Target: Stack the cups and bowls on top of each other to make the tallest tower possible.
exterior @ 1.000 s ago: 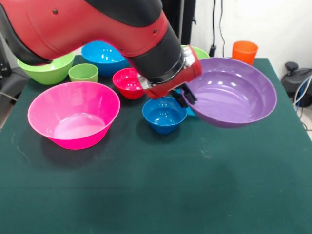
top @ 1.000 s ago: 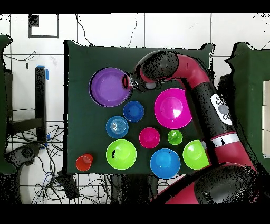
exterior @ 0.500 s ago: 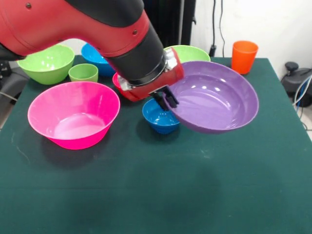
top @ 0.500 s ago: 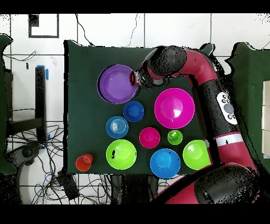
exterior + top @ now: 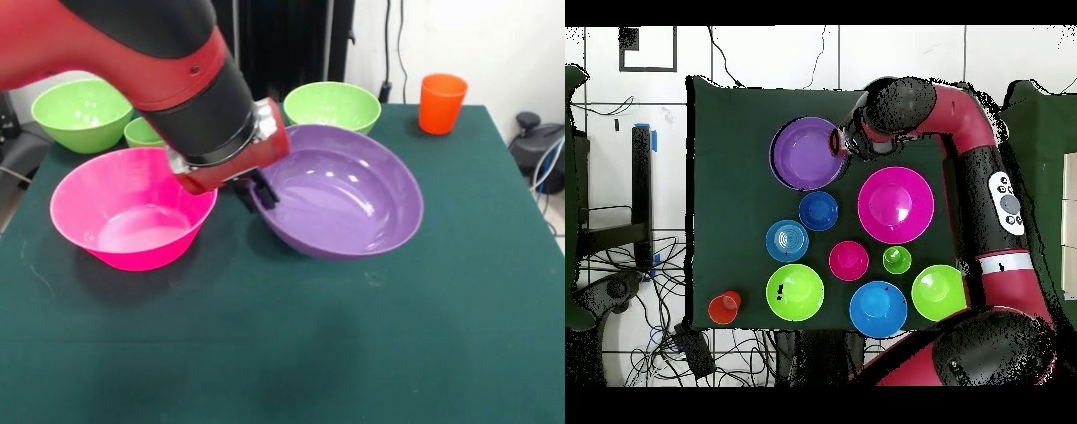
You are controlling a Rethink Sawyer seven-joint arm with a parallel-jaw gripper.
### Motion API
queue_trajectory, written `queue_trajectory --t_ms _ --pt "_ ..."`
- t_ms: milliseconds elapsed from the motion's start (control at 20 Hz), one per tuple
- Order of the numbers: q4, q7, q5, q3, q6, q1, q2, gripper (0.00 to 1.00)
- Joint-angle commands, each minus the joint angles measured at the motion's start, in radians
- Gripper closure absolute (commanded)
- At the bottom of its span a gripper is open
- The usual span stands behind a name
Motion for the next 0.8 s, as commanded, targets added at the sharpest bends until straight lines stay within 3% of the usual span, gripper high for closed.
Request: queue_trajectory --t_ms 50,400,800 --pt "-0.132 -0.411 -0.112 -0.073 0.126 0.038 0.028 1.0" --pt "-0.187 -0.45 -0.152 -0.09 0.172 0.045 0.033 1.0" --pt "-0.185 -0.464 -0.168 -0.106 0.207 0.032 0.014 1.0"
